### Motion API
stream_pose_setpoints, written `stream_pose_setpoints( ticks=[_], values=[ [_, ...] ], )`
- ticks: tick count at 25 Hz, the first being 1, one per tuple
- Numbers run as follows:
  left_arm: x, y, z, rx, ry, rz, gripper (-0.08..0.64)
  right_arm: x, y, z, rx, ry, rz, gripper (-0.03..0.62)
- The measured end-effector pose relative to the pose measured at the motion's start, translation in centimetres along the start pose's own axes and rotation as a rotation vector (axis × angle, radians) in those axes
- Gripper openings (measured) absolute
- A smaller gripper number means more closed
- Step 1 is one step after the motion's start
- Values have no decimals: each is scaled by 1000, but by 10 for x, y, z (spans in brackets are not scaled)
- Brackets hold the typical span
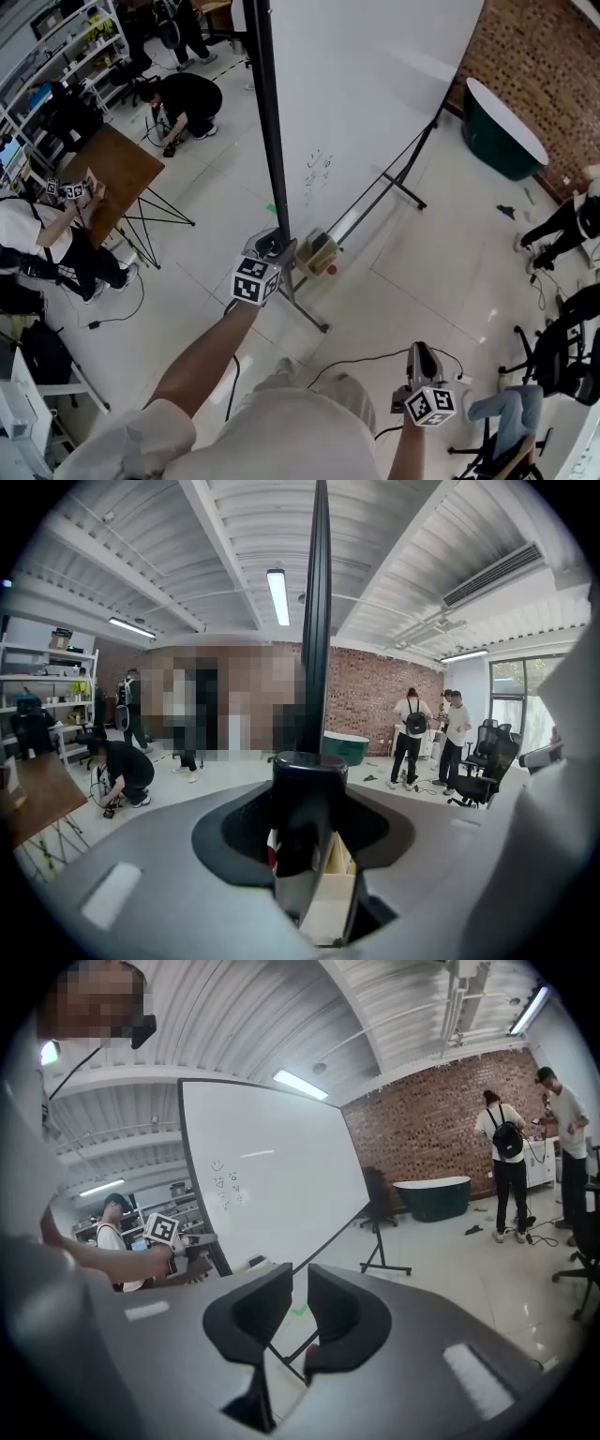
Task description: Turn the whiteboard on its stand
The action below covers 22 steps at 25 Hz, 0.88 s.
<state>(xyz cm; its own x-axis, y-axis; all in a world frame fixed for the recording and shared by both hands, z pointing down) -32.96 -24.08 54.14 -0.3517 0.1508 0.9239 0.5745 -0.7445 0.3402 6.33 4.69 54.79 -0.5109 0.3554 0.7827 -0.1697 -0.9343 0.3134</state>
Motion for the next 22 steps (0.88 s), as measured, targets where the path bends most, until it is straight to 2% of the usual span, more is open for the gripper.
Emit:
stream_pose_setpoints(
  ticks=[3,8,16,18,22],
  values=[
    [6,-12,2,-6,-5,-11,206,-6,-2,14,-11,-3,-13,50],
    [19,-43,0,-43,-26,1,206,-17,6,34,-39,-86,-65,51],
    [25,-71,8,-126,-83,-45,206,-32,15,74,-41,-66,-72,50],
    [26,-78,13,-136,-89,-54,206,-42,27,73,-57,-59,-59,51],
    [28,-86,17,-148,-90,-67,203,-63,72,47,-137,-118,-50,51]
  ],
)
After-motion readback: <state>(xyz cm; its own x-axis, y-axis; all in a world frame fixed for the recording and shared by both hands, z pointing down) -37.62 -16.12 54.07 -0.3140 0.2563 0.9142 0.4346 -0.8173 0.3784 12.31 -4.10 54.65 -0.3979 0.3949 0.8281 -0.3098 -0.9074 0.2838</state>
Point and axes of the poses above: the fingertips, and each gripper's own axes: y forward along the fingers, z to its right, x out of its underside, the point moved 10 cm from there along -y, backward along the fingers, and after that the axes turned 14 degrees about y, right-handed, at the moved point
